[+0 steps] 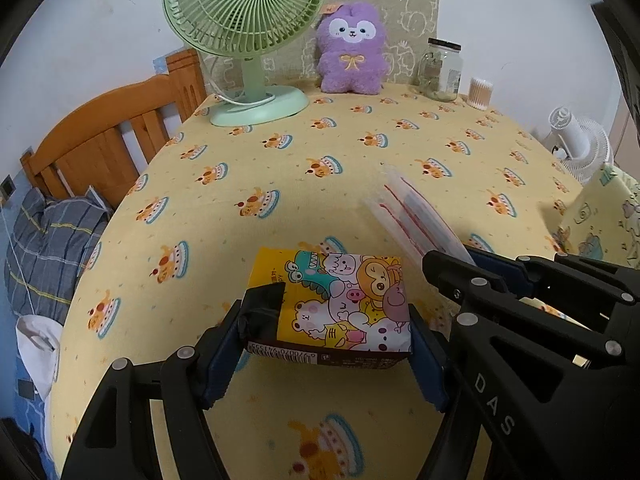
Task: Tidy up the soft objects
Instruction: 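Lift the tissue pack with the left gripper while the right lifts the clear bag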
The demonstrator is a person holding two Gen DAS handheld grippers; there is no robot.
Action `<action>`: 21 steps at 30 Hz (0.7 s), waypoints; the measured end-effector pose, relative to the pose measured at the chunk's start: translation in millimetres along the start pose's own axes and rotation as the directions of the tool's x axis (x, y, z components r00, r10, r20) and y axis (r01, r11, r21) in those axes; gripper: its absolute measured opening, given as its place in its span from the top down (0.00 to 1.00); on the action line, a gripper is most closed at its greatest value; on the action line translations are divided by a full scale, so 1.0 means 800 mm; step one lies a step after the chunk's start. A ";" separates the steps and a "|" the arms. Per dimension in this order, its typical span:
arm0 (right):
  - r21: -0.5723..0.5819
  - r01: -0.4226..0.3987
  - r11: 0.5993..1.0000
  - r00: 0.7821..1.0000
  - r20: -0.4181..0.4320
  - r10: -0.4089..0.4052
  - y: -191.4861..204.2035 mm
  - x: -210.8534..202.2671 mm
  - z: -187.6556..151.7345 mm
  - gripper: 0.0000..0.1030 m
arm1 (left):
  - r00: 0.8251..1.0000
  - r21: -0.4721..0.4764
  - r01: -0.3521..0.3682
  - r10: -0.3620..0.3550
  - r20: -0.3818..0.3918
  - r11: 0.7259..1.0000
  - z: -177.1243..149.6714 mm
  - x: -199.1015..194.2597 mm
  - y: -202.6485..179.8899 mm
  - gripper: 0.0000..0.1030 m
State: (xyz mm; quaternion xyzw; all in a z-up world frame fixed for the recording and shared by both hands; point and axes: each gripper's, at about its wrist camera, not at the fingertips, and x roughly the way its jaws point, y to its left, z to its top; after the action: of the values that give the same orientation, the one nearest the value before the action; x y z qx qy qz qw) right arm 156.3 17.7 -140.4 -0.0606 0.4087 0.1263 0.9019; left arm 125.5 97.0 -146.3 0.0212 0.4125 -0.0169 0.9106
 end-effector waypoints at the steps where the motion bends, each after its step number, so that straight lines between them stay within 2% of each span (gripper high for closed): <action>1: 0.002 -0.001 1.000 1.000 0.003 0.001 0.000 -0.003 -0.001 0.84 | 1.000 -0.002 -0.003 0.003 0.005 1.000 -0.001 -0.005 -0.001 0.26; 21: 0.031 0.016 0.999 0.994 0.107 -0.019 -0.024 -0.100 -0.019 0.84 | 0.995 -0.020 -0.009 0.011 0.102 1.000 -0.006 -0.086 -0.038 0.26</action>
State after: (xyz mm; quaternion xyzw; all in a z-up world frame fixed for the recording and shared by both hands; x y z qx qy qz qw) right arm 99.6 -18.1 -90.1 -0.0437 0.3609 0.1151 0.9244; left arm 74.9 68.1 -98.8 0.0133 0.3653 -0.0091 0.9307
